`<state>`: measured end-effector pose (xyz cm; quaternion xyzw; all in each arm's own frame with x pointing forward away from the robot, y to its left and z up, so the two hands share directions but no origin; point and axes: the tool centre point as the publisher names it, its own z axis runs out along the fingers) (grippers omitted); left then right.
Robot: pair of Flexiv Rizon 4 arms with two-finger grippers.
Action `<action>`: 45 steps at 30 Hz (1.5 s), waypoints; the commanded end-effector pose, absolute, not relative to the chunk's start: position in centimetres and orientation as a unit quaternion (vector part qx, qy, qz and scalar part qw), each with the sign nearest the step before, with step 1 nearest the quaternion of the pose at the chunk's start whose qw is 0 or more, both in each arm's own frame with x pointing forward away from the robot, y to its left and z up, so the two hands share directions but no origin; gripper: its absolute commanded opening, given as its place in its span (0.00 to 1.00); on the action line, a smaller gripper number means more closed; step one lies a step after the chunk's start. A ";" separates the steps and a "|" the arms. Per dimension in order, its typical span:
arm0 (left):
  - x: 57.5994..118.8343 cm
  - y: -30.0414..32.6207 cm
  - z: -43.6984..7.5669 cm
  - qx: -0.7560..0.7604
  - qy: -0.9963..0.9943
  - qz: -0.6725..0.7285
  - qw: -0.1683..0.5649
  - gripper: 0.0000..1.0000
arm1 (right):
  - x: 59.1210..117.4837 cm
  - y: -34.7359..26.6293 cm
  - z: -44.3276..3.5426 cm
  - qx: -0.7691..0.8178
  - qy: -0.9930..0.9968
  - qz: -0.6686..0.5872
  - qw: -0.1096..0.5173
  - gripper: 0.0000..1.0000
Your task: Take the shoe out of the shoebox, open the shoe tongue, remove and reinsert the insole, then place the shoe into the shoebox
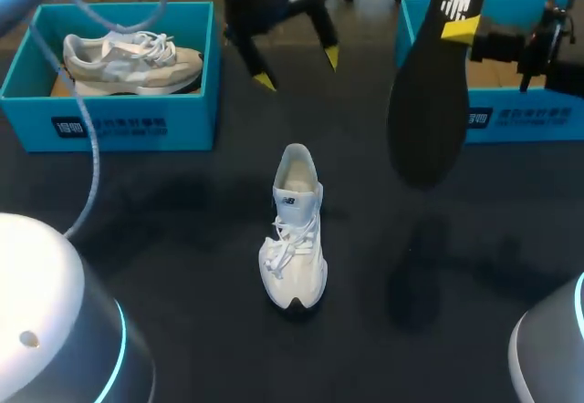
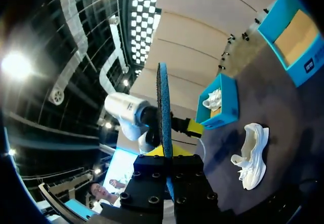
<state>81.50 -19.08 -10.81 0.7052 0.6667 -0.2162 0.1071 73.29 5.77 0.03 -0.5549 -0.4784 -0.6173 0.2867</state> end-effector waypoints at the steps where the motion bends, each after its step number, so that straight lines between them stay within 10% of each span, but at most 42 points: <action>1: 80.9 -17.5 -9.7 0.670 0.634 -0.319 0.216 1.00 | 77.6 6.7 -0.1 -0.551 -0.478 -0.612 0.305 0.00; 31: 79.2 -15.8 -6.6 0.654 0.602 -0.381 0.252 1.00 | 81.5 7.5 -0.7 -0.578 -0.460 -0.593 0.321 0.00; 45: 79.6 -19.0 -4.4 0.594 0.553 -0.430 0.396 1.00 | 81.6 7.6 -0.7 -0.577 -0.442 -0.604 0.327 0.00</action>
